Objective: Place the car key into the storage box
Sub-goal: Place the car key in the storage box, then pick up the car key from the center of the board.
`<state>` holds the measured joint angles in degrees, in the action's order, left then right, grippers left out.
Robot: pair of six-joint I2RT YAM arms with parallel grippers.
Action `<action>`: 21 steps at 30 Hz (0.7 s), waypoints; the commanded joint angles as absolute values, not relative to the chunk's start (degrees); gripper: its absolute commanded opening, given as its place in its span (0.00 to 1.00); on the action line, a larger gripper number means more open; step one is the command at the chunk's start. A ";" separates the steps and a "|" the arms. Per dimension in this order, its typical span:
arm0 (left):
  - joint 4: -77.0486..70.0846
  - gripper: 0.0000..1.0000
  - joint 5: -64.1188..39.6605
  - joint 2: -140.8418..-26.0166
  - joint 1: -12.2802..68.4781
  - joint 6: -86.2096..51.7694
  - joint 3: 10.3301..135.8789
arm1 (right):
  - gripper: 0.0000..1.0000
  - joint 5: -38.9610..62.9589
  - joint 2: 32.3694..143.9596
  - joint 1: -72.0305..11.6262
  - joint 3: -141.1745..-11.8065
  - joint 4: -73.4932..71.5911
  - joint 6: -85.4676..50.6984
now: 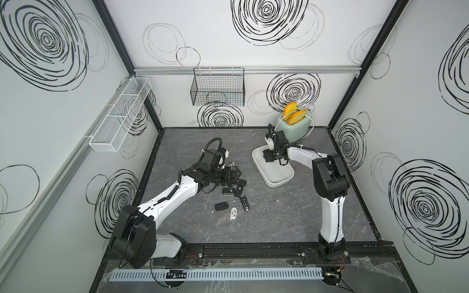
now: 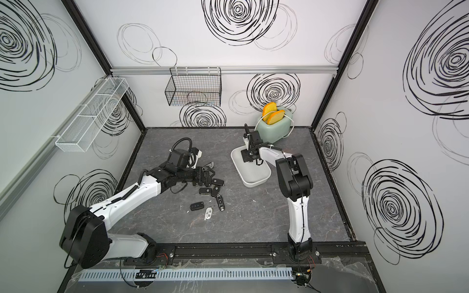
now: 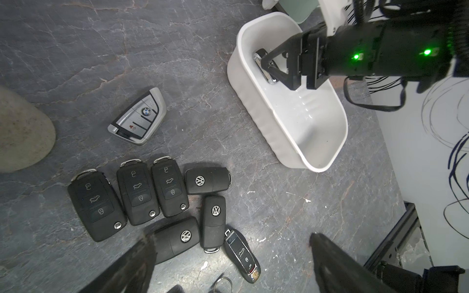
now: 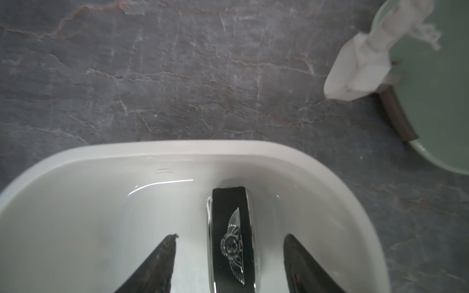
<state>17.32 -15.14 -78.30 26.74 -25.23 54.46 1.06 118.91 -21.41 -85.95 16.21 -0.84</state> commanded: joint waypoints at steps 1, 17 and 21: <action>18.16 0.98 -12.55 -79.18 27.08 -21.40 57.78 | 0.76 0.74 110.81 -21.83 -84.20 15.27 -1.86; 18.21 0.98 -8.90 -86.44 27.16 -14.59 62.02 | 0.99 4.91 85.13 -21.93 -63.58 7.59 -16.06; 18.28 0.98 -8.27 -89.70 27.16 -13.45 64.40 | 0.99 10.27 79.14 -20.10 -57.52 4.45 -20.30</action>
